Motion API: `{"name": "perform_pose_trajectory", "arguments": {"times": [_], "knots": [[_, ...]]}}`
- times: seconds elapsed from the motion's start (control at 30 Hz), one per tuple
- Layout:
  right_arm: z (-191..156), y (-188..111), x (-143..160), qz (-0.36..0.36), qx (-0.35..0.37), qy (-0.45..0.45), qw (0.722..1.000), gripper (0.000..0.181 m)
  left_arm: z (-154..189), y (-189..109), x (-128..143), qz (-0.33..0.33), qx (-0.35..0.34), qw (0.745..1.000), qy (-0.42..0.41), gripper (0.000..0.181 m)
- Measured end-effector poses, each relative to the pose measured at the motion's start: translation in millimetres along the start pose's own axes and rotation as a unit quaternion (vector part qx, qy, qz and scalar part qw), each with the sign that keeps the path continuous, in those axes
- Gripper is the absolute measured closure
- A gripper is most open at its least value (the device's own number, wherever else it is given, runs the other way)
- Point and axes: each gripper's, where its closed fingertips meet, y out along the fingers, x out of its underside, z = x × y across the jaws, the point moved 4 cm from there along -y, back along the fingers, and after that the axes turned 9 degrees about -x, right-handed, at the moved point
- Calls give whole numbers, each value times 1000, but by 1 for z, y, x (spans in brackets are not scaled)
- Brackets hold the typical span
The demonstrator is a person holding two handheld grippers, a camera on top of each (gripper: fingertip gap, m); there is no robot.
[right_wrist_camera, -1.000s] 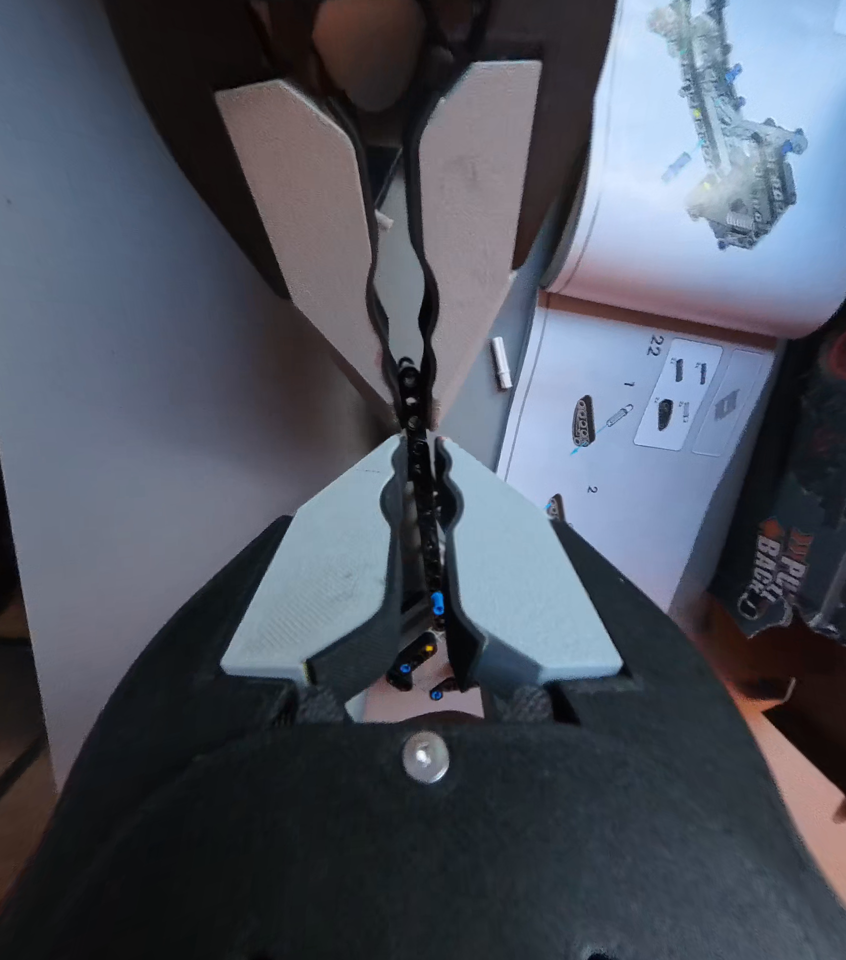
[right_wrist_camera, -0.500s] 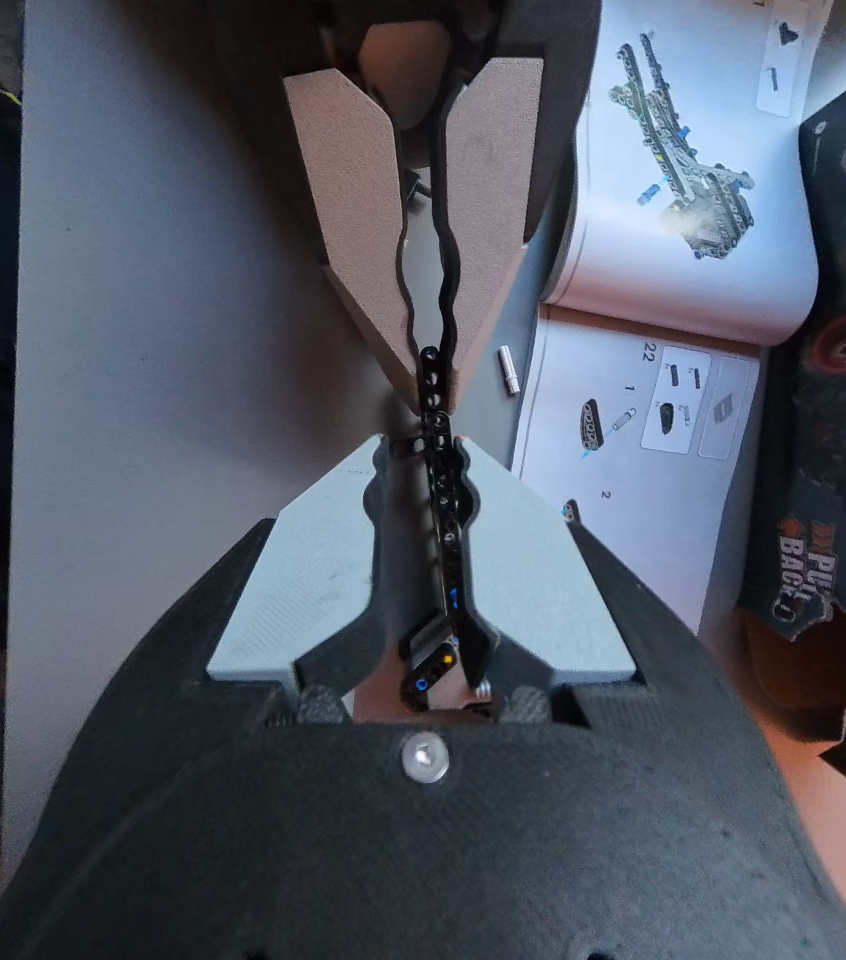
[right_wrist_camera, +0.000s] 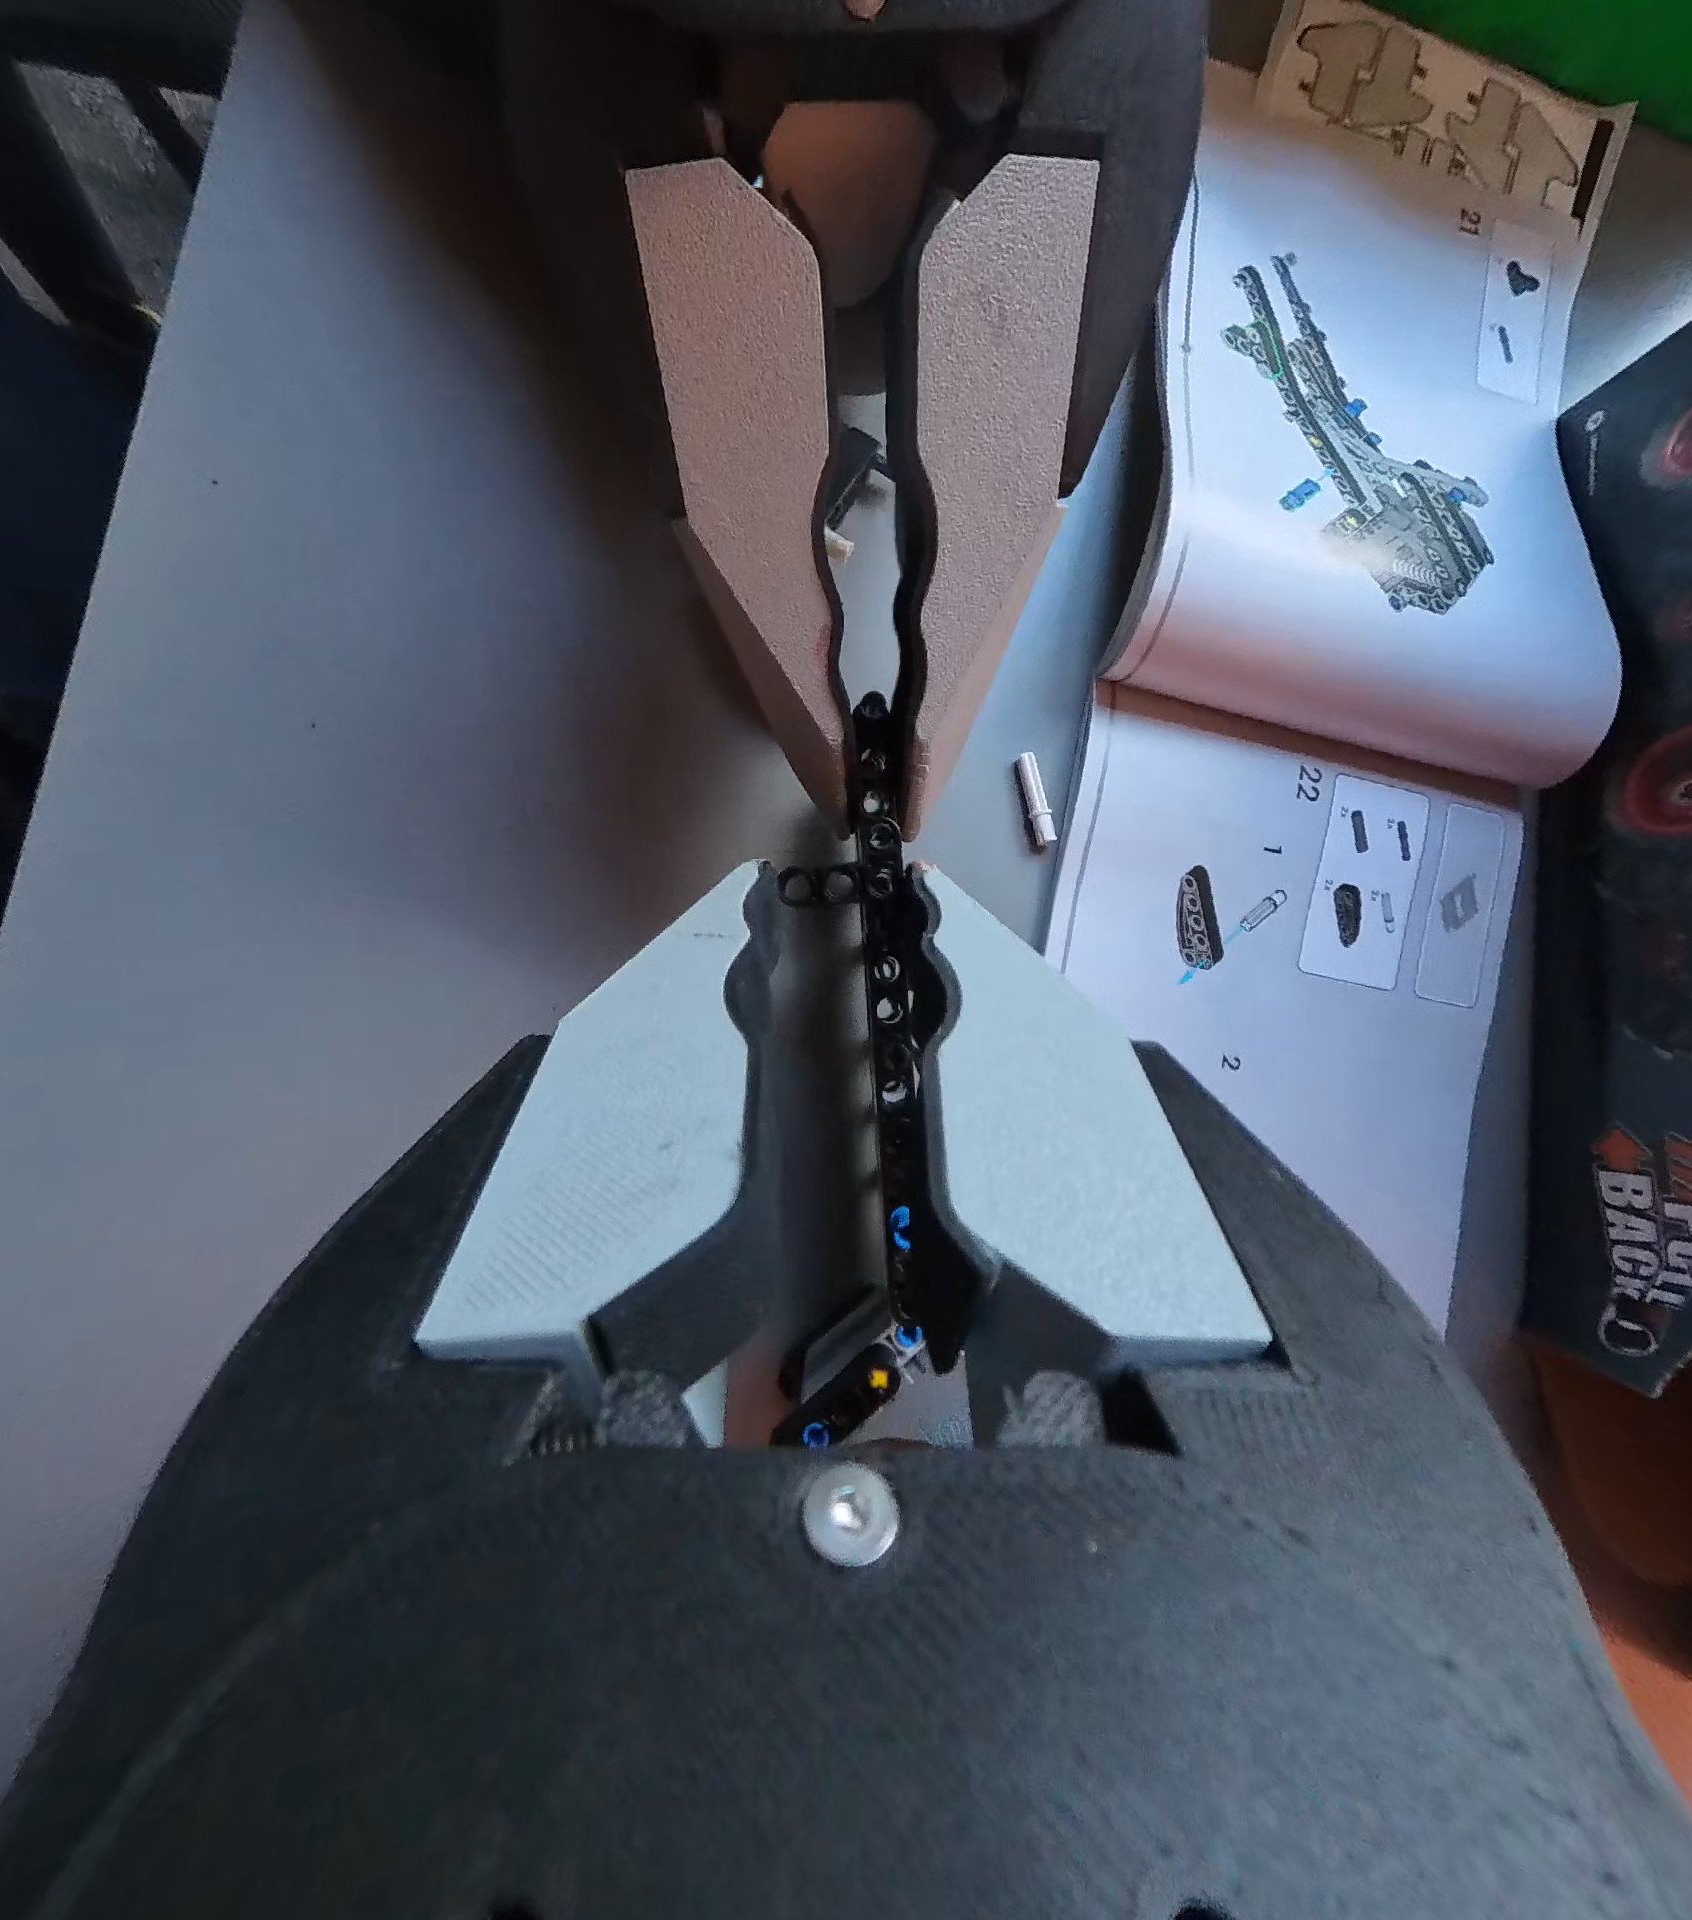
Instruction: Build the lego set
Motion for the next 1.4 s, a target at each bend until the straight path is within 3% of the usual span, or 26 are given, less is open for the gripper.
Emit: {"name": "perform_pose_trajectory", "arguments": {"times": [0.03,0.3,0.37,0.47,0.7,0.87,1.07,1.2,1.4], "knots": [[-1,0,0,0,-1,1,1000,160,1,0,0,-2,-2,1000,3,179],[-2,-9,0,66,7,42,997,157,2,-2,-6,28,9,1000,2,177],[-1,-20,-5,115,22,53,992,147,1,-1,-7,34,6,999,4,177],[-4,-39,-11,179,27,62,982,148,2,1,-6,37,0,999,15,177],[7,-80,15,247,115,76,959,148,3,1,-7,44,-10,999,18,177],[11,-99,43,273,137,112,946,148,14,10,-18,53,-26,998,9,171],[11,-109,55,305,153,123,932,148,32,7,-22,47,-42,997,50,148],[14,-110,59,312,153,131,928,145,37,-6,-29,80,-36,995,53,146],[14,-108,65,353,123,145,916,142,30,-15,-18,63,-20,998,24,140]]}}
